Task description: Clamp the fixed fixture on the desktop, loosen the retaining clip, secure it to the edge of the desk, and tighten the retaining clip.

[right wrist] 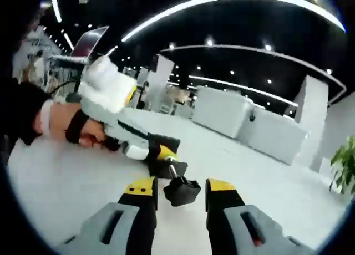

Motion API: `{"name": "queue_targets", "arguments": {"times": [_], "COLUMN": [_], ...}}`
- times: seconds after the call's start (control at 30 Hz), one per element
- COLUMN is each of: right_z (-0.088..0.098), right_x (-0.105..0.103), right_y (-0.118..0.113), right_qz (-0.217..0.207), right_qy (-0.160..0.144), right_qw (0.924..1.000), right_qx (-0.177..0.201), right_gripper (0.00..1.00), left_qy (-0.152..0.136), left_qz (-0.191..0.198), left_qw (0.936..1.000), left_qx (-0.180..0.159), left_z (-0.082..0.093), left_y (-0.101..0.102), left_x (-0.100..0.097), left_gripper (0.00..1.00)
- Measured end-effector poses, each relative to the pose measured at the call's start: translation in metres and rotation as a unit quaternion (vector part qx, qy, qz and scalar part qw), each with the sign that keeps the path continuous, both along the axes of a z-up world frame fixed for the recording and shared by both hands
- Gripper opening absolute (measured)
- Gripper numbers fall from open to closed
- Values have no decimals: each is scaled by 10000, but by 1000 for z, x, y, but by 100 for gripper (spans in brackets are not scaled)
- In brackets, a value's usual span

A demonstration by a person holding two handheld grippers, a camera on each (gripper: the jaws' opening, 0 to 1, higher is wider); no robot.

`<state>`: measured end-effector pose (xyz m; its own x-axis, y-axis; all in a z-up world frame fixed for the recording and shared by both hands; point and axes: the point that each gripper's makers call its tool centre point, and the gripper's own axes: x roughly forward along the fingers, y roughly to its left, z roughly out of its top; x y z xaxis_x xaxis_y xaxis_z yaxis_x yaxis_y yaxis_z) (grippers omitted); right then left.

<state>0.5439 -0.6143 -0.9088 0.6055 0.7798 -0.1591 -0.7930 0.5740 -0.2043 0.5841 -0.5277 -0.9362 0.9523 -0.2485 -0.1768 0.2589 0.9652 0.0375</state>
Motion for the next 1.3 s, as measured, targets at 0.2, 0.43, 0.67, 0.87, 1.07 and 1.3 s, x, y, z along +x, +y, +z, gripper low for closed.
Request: {"name": "queue_targets", "arguments": {"times": [0.2,0.43,0.67,0.87,1.07,1.3], "right_z": [-20,-24,-24,-16,-11,-10], "right_x": [-5,-4,-10,-17,-25,-5], "right_y": [-6,-3,2,6,9,10], "right_qz": [-272,-327,-381,-209,-35,120], "right_qy": [2842,3680,3690,1958,149,-1999], "right_qw": [9443,9012,9009,9722,9997,9720], "right_qx": [1637,2266,2255,1269,195,-1233], "right_gripper": [33,25,24,23,23,23], "left_qy": [-4,1,-8,-13,-14,-15], "left_qz": [-14,-27,-37,-36,-33,-25], "left_qw": [10000,10000,10000,10000,10000,10000], "left_qx": [14,-1,14,8,7,15], "left_z": [-1,-2,-2,-1,-1,-1], "left_y": [3,5,4,2,3,3], "left_x": [8,10,10,6,6,7], "left_gripper": [4,4,4,4,4,4]}}
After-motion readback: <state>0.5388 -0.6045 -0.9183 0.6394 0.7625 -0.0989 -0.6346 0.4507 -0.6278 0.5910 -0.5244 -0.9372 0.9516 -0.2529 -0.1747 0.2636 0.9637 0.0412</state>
